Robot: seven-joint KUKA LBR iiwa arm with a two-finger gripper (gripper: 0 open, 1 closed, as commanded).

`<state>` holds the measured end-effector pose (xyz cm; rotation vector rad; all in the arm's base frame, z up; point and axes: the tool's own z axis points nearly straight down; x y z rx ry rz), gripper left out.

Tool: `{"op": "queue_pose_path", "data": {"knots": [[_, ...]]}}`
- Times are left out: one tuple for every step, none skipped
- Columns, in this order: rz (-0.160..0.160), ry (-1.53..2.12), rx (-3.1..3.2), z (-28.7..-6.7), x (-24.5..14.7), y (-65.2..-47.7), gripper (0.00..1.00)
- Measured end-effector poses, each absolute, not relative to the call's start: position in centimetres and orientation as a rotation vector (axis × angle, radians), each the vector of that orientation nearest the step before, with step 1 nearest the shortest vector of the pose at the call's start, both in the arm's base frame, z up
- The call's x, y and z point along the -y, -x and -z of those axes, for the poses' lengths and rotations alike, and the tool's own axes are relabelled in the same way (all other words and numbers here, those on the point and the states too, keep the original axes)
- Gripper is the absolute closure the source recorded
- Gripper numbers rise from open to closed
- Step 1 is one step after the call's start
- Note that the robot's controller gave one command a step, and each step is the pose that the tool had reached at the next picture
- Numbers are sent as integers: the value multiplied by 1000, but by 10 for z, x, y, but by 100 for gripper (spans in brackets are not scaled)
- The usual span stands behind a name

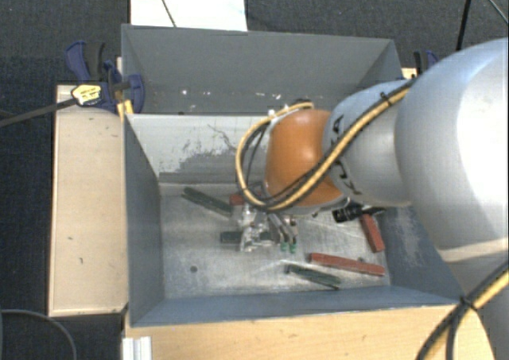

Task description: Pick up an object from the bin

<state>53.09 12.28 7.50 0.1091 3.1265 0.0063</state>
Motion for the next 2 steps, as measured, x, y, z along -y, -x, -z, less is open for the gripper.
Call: {"op": "queue_pose_path", "data": {"knots": [[-7,-110,-3127,-75,-123,-531,100],[-1,-32,-3142,-278,-124,-536,100]]}}
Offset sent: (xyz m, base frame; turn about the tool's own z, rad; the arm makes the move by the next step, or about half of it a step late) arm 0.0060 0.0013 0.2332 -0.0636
